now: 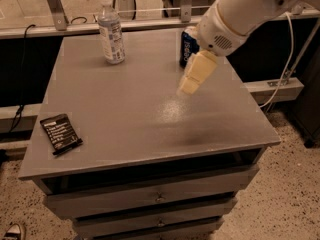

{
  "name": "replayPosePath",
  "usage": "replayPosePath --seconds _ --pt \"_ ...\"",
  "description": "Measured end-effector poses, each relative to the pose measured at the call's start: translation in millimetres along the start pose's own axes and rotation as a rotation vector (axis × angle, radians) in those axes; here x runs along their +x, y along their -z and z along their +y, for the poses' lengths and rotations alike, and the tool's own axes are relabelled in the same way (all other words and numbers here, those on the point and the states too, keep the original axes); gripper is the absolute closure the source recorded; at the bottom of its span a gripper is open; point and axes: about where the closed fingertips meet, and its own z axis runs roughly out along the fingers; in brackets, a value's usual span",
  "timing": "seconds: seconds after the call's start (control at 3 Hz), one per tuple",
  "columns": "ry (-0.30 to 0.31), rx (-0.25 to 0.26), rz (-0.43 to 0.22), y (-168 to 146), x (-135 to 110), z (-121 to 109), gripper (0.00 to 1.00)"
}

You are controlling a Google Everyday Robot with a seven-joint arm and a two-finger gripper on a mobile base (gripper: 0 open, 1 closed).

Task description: Knock blue plastic bottle over

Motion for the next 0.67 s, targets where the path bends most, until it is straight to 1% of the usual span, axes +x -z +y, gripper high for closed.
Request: replayPosePath --seconds 0.33,0.67 --pt "-0.016 0.017 -0.117 -27.1 -64.4 -26.7 0.00" --pt "-0.016 0.015 -0.128 -28.0 -65.9 -25.9 0.00"
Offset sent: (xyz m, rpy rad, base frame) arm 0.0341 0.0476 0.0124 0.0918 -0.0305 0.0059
